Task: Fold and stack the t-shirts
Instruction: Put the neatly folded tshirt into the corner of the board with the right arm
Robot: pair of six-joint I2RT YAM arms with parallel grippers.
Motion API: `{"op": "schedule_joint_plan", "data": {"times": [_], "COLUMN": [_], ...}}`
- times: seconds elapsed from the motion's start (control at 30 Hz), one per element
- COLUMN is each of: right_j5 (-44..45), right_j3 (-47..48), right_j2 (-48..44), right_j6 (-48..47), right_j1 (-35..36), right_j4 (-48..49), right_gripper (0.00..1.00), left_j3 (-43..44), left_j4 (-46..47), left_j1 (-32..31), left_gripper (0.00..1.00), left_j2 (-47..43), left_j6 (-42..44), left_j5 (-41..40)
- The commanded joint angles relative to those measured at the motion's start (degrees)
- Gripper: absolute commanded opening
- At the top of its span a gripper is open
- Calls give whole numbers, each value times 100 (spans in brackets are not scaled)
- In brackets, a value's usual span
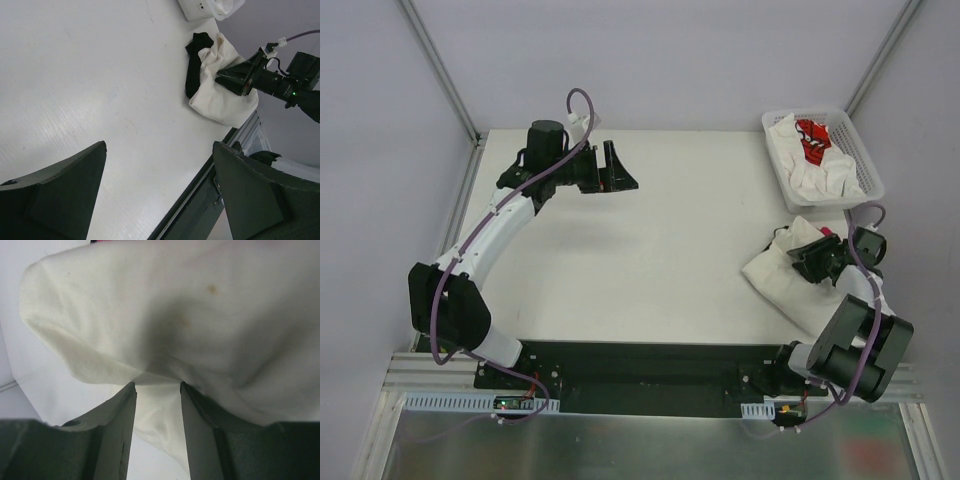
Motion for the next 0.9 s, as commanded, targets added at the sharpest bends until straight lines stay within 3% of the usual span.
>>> {"op": "schedule_joint_plan", "data": {"times": [0.0,0.17,0.33,0.53,0.67,0.87], "right_j5": [500,53,228,-413,-563,-55], "right_j3": [83,267,1039,1674,1491,1341], "right_j2": [-110,-162,-609,-549,-558,-452], "right_j6": [-306,-340,-876,-1245,-1676,-2160], "right_j1": [-317,-220,841,2213,2513,2671], "right_j4": [-250,-187,-1187,-2260,-2779,-3879], "right_gripper": [45,47,50,57,64,72], "left_j3": [-41,-32,-32,20,12,12], "left_j4": [85,85,111,181,181,181], "left_j1": [27,27,9,-17,-17,-17], "left_gripper": [86,86,86,86,87,87], "left_j2": [-287,-296,-305,-235,-243,-199], "left_j6": [176,133,80,44,62,97], "left_j5": [-16,45,81,142,221,327]}}
